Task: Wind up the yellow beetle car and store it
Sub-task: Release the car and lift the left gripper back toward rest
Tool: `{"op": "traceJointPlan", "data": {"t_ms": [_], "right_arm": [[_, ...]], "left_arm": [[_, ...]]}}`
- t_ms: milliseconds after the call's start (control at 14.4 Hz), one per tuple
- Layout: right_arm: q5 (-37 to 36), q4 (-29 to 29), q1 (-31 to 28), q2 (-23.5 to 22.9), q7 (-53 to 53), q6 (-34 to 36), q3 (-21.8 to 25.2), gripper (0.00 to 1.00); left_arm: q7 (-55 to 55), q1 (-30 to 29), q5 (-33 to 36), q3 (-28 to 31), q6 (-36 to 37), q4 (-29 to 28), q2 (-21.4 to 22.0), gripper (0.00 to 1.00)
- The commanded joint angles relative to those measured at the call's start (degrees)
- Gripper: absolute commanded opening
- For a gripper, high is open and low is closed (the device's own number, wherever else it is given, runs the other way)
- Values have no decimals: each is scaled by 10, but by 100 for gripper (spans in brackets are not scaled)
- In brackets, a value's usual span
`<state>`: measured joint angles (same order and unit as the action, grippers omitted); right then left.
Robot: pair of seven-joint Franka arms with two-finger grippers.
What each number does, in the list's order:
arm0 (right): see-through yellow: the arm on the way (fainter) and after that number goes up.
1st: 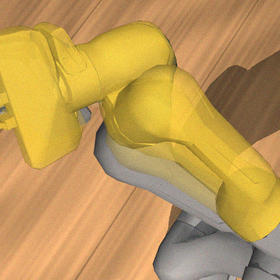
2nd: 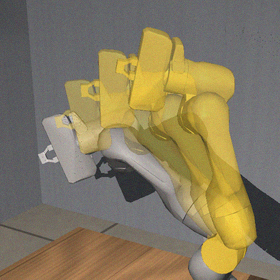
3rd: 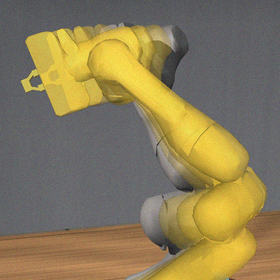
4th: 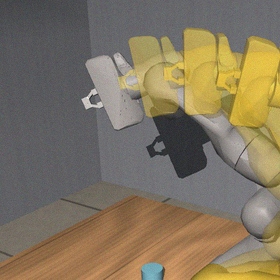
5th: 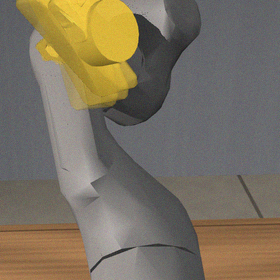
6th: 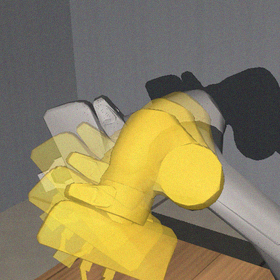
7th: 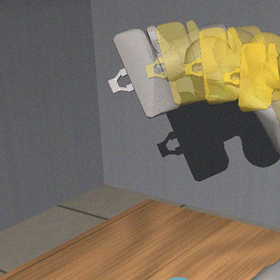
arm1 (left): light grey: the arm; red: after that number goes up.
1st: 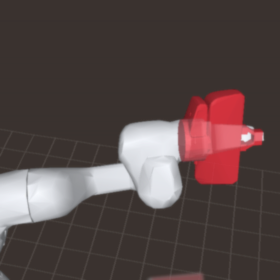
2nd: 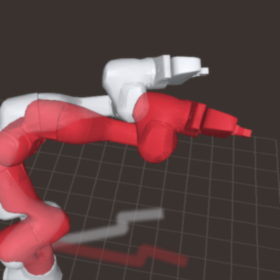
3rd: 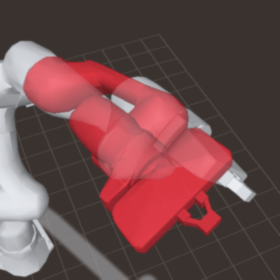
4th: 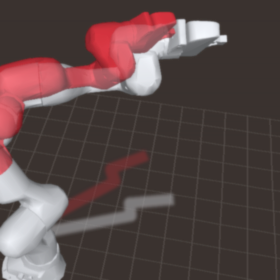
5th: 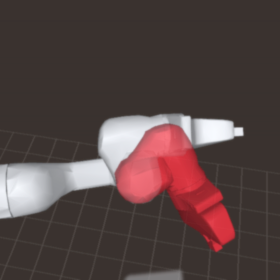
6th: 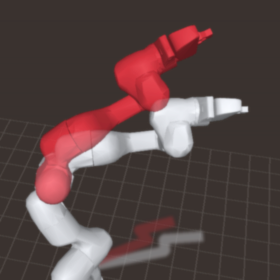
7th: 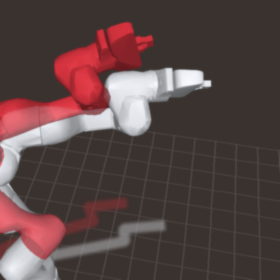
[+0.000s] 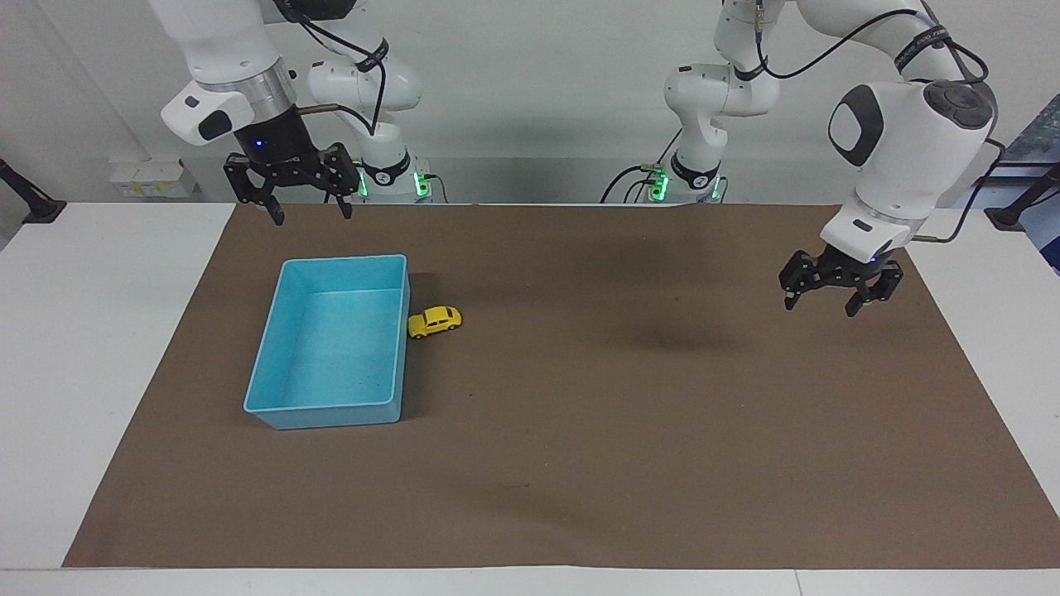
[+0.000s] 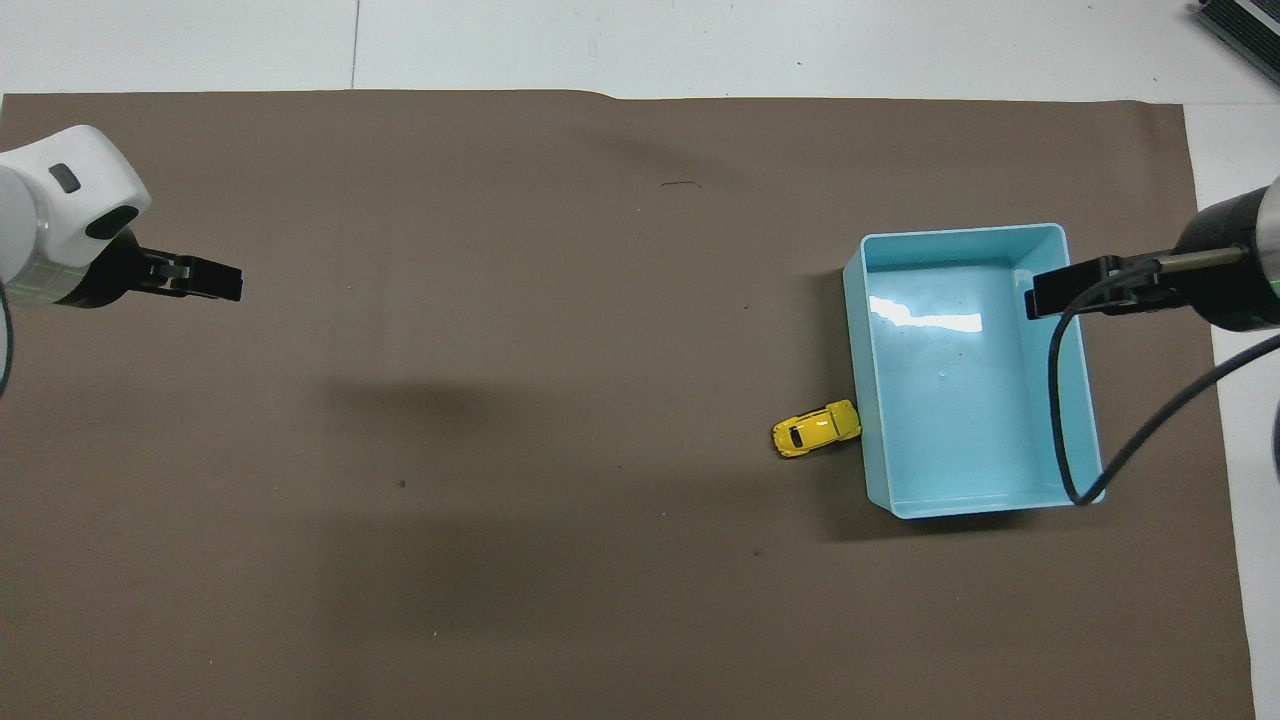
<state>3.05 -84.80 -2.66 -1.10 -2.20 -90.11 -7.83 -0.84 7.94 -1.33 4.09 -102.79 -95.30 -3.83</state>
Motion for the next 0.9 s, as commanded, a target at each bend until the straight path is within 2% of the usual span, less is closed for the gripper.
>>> {"op": "traceJointPlan", "data": {"t_ms": [0,209,417,695,834], "right_arm": [[13,-4,-6,8,-7,5,-1,100],[13,-4,-6,8,-7,5,-1,100],[13,-4,-3,8,-5,7,-3,100],[15,-3,4,9,11,7,-8,100],[25,-5,4,13,100,8,-8,100]], "left_arm": [[12,-6,-5,-3,89,62,0,100],[9,-6,-5,0,124,74,12,100],[3,-5,-5,0,104,6,57,100],[8,-6,-5,0,100,10,55,100],[8,-6,-5,0,109,13,53,100]]}}
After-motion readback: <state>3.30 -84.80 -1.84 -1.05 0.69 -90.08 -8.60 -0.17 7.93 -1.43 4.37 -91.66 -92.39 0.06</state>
